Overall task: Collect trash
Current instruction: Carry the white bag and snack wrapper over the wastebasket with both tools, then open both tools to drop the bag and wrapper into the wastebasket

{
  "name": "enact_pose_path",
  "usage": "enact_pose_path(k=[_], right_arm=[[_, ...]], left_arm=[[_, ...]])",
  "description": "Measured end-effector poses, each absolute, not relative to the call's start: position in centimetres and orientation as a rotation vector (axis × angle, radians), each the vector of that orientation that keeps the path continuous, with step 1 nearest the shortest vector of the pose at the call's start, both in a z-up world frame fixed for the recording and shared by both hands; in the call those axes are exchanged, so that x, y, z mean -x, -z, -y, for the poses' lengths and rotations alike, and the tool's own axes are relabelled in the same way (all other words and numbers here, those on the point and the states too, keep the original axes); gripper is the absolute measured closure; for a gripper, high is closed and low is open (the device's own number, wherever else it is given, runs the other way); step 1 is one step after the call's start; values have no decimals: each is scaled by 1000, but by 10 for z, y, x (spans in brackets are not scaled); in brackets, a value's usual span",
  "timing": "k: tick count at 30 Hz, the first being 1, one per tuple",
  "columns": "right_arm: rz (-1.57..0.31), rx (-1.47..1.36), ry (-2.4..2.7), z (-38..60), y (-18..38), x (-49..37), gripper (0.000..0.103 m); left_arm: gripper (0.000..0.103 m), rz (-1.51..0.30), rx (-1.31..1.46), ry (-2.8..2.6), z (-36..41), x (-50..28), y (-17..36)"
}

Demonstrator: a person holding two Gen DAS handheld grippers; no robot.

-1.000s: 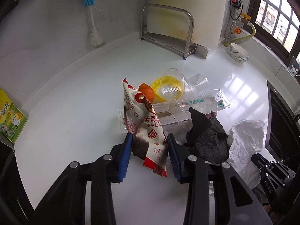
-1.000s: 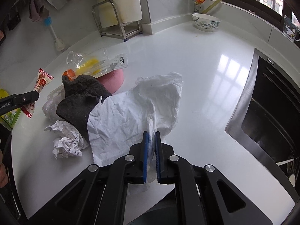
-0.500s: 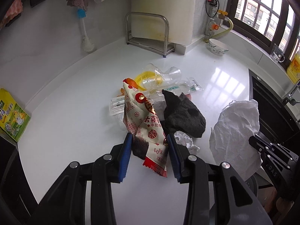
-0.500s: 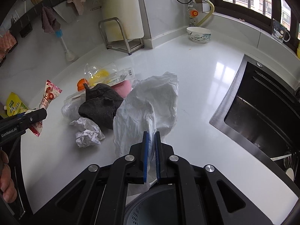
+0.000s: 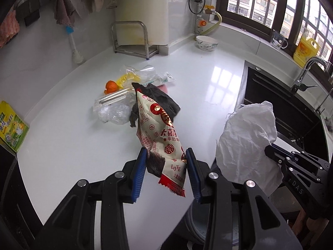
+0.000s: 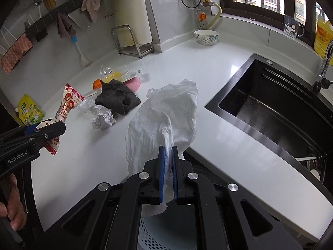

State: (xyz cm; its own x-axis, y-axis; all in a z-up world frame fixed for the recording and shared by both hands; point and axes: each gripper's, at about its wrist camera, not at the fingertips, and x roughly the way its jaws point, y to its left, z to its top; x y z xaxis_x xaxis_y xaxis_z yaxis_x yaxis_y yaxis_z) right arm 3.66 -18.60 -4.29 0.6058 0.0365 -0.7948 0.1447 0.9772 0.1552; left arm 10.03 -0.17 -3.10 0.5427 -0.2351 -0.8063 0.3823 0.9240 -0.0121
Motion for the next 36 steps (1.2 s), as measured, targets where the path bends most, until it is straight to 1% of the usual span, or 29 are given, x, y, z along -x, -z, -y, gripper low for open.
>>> enact_pose_path(k=[10, 18, 26, 36], right_arm=[[-970, -220, 56, 219, 60, 30, 96], [-1014, -238, 46, 239, 83, 61, 96], [-1050, -247, 21, 247, 109, 73, 96], [-1120, -239, -11, 242, 145, 62, 96]], left_arm=[[65, -968, -202, 410, 48, -36, 48], [65, -1028, -229, 432, 72, 1, 78], [65, -1073, -260, 427, 87, 18, 108], [64, -1123, -247, 444, 96, 11, 145]])
